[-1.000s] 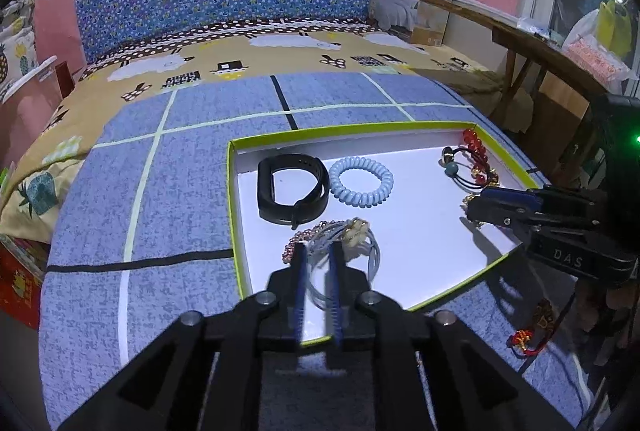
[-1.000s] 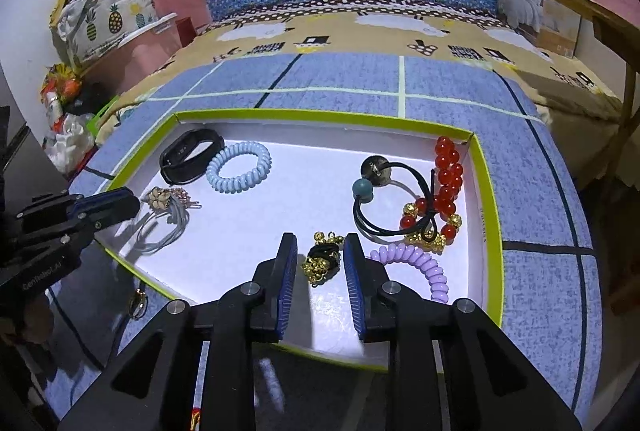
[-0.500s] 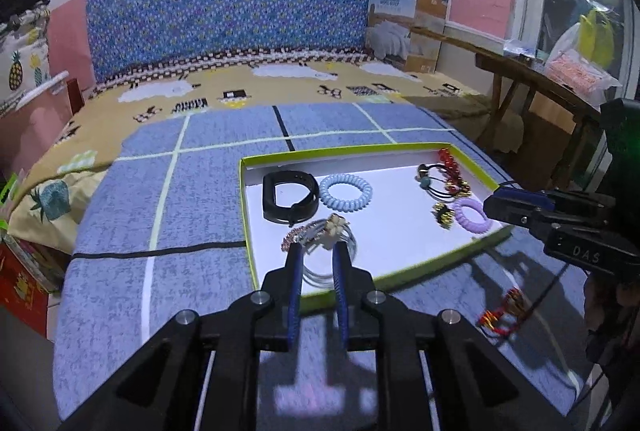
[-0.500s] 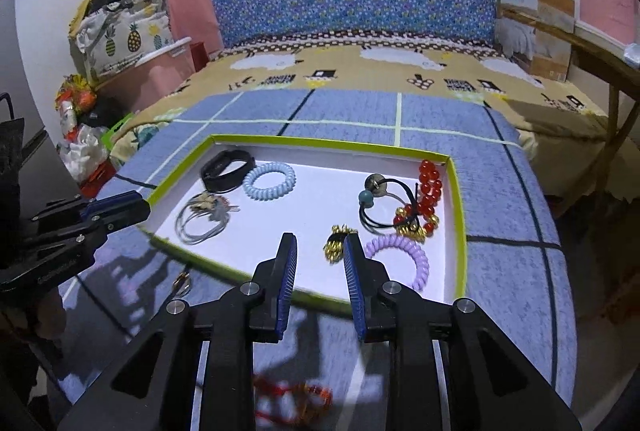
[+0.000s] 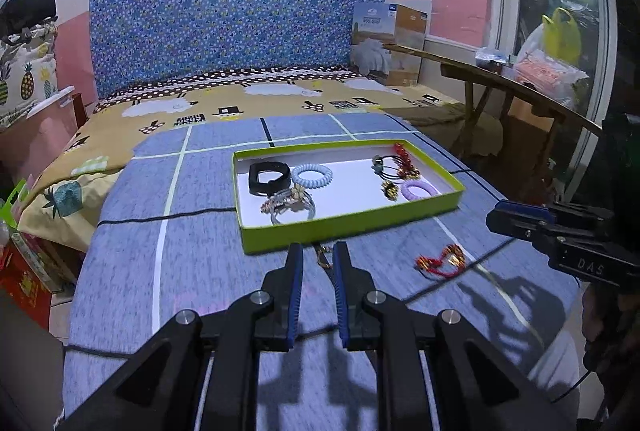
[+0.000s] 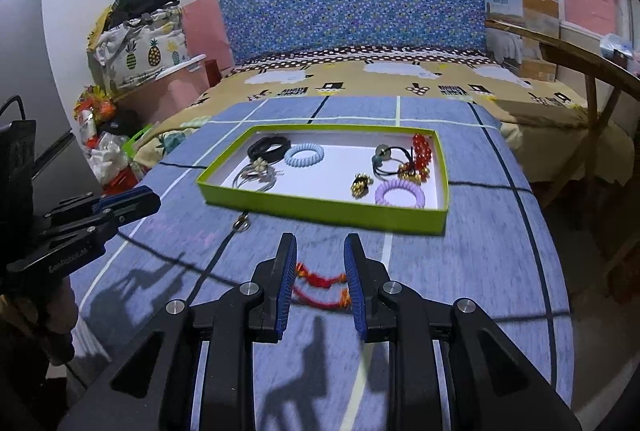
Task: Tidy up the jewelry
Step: 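Withdraw both open grippers from the tray toward the ring and red cord, then grasp the gold ring with the left gripper while the right gripper grasps the red cord bracelet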
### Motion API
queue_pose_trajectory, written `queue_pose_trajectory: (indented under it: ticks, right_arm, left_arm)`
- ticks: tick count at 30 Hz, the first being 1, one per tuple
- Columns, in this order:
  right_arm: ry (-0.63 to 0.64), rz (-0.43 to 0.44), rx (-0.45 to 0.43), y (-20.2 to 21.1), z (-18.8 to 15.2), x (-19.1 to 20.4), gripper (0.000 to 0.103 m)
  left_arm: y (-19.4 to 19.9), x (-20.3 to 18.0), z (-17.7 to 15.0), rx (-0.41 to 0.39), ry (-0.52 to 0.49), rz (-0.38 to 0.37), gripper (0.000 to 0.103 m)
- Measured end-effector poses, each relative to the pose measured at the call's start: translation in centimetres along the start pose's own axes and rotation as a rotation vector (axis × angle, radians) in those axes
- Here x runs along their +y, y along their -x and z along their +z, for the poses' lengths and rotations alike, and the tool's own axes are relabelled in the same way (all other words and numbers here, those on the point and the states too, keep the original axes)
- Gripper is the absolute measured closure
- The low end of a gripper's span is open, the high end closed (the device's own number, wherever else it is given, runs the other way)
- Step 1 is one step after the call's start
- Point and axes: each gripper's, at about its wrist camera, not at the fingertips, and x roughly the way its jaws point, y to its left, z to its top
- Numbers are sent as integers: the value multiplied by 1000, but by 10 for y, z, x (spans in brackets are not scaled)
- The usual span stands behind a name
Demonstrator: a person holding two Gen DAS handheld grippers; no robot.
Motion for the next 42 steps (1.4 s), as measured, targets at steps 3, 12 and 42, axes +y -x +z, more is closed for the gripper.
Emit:
queue_pose_trajectory:
  ticks: [3, 12, 42]
  right_arm:
    - [7, -3, -3, 7, -6, 4, 78]
    - [4, -8, -3, 14, -14, 5, 77]
    - [-36, -67, 207, -66, -19, -26, 78]
  left_arm:
    - [8, -1, -7, 1, 7, -5, 87]
    - [16, -4, -20, 15, 15, -10, 83]
    - [-65, -11, -3, 154, 13, -38, 72]
